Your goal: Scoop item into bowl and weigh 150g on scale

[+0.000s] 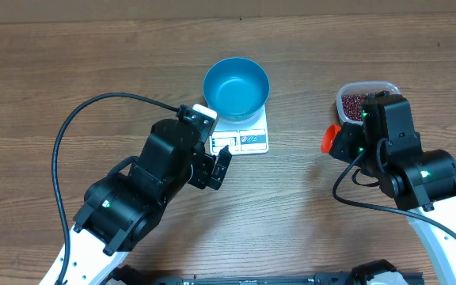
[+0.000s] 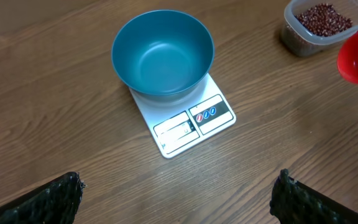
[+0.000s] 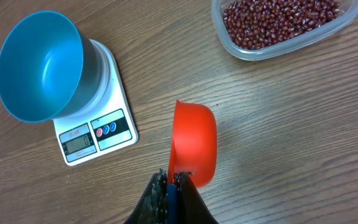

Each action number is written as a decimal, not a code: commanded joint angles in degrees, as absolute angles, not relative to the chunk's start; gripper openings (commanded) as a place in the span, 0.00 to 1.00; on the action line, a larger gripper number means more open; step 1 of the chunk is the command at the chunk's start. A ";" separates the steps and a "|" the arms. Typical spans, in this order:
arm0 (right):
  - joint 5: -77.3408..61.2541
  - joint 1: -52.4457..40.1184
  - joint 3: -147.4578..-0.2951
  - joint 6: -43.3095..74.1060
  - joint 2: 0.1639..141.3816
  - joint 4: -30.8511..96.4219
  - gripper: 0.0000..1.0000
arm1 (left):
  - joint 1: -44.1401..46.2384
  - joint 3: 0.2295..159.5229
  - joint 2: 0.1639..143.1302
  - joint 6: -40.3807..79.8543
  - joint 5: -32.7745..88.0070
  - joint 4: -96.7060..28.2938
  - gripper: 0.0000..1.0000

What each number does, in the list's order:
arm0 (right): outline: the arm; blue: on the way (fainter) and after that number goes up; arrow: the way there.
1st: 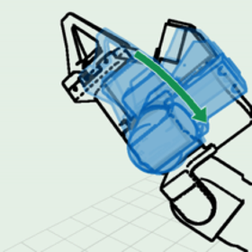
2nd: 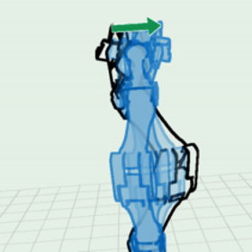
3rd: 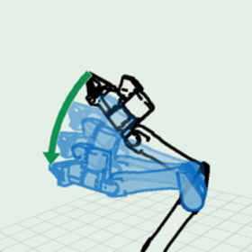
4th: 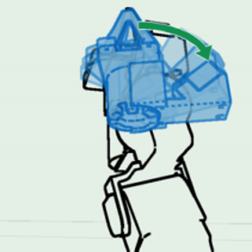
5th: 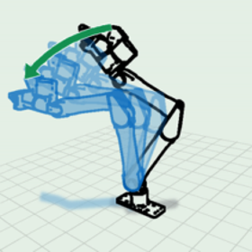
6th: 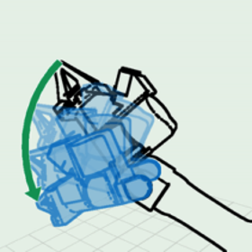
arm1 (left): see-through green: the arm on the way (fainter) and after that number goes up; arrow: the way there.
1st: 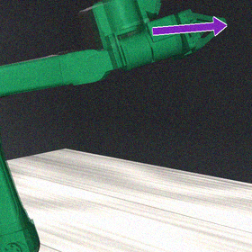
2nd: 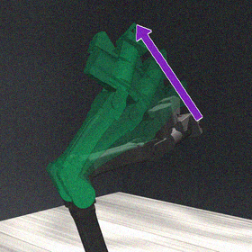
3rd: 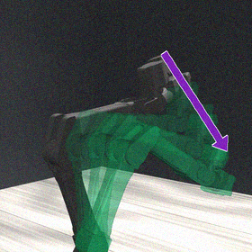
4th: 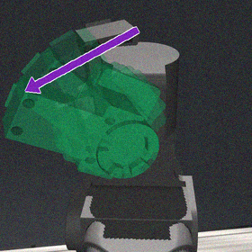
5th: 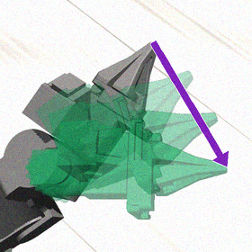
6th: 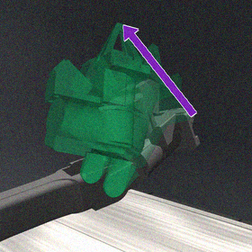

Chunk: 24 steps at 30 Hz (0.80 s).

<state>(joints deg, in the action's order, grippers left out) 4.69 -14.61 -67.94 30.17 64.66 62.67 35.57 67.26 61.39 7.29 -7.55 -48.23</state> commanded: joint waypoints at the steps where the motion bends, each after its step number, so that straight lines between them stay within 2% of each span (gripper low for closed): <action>1: 4.82 -14.39 -69.73 30.11 64.31 62.48 0.04 | 35.27 67.66 61.52 6.20 -8.05 -48.90 0.99; 24: 4.82 -14.39 -69.73 30.11 64.31 61.58 0.04 | 35.27 67.66 61.87 6.20 -8.05 -49.71 1.00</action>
